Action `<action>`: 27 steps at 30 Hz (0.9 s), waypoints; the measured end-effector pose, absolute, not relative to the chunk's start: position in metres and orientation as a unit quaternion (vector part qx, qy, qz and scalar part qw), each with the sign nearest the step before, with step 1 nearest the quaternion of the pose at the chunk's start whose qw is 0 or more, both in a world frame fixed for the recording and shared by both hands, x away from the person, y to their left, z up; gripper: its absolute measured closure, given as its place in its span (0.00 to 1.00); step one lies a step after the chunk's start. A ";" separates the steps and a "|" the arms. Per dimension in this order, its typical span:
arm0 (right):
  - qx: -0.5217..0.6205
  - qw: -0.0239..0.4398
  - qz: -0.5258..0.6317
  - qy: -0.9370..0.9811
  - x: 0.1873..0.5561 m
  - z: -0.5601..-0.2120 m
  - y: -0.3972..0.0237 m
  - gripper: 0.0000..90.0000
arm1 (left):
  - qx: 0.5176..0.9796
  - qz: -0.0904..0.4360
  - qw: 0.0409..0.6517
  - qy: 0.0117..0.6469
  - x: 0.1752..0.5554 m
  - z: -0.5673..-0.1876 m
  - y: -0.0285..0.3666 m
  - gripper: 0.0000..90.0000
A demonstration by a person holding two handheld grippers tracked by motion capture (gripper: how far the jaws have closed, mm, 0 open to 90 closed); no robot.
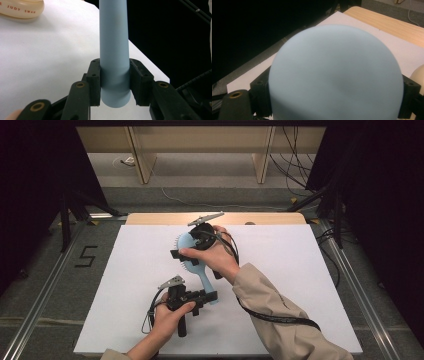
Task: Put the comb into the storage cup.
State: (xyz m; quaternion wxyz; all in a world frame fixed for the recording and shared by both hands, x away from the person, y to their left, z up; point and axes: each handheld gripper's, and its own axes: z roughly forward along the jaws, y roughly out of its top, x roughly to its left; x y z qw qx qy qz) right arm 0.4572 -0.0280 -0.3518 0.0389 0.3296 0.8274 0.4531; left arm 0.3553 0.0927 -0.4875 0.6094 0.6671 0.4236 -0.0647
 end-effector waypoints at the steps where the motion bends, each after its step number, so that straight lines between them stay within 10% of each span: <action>1: 0.330 0.037 0.452 0.828 0.457 -0.352 -0.028 0.18 | 0.667 -0.065 0.609 0.424 0.355 -0.487 0.093 0.71; 27: 0.333 0.032 0.443 0.832 0.454 -0.350 -0.027 0.27 | 0.669 -0.064 0.608 0.422 0.355 -0.488 0.093 0.71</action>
